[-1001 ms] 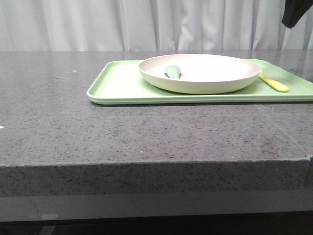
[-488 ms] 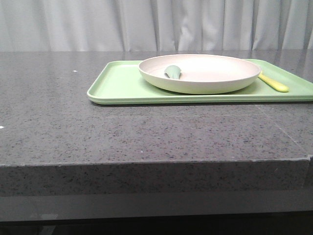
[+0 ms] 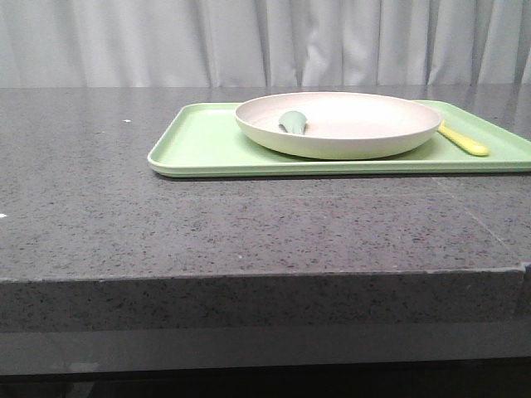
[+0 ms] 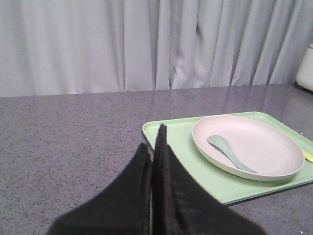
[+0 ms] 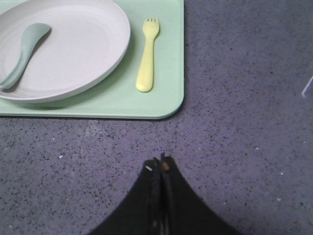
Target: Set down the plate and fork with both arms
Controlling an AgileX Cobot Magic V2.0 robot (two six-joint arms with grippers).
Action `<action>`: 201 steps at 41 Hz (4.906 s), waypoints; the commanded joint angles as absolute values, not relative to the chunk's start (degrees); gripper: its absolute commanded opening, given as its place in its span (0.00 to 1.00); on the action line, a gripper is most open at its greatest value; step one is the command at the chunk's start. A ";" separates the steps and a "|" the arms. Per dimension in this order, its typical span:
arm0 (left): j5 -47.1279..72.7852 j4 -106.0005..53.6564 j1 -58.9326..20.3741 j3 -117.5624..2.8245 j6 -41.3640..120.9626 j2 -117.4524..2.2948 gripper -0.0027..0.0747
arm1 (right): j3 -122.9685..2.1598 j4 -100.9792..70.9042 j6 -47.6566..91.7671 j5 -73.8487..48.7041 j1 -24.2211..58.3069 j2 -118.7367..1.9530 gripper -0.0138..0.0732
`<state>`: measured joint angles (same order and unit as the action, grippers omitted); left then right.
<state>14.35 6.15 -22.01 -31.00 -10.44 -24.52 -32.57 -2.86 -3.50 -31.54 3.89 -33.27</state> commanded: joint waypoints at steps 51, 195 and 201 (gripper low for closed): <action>9.67 6.00 -22.43 -32.75 -10.98 -24.85 0.01 | -22.48 -1.67 -2.58 -16.12 3.80 -15.54 0.03; 5.02 0.36 1.02 0.48 -10.98 1.50 0.01 | 1.37 -2.19 -2.42 -12.67 0.04 1.69 0.03; 5.02 0.36 1.02 0.48 -10.98 1.50 0.01 | 1.37 -2.19 -2.42 -12.67 0.04 1.69 0.03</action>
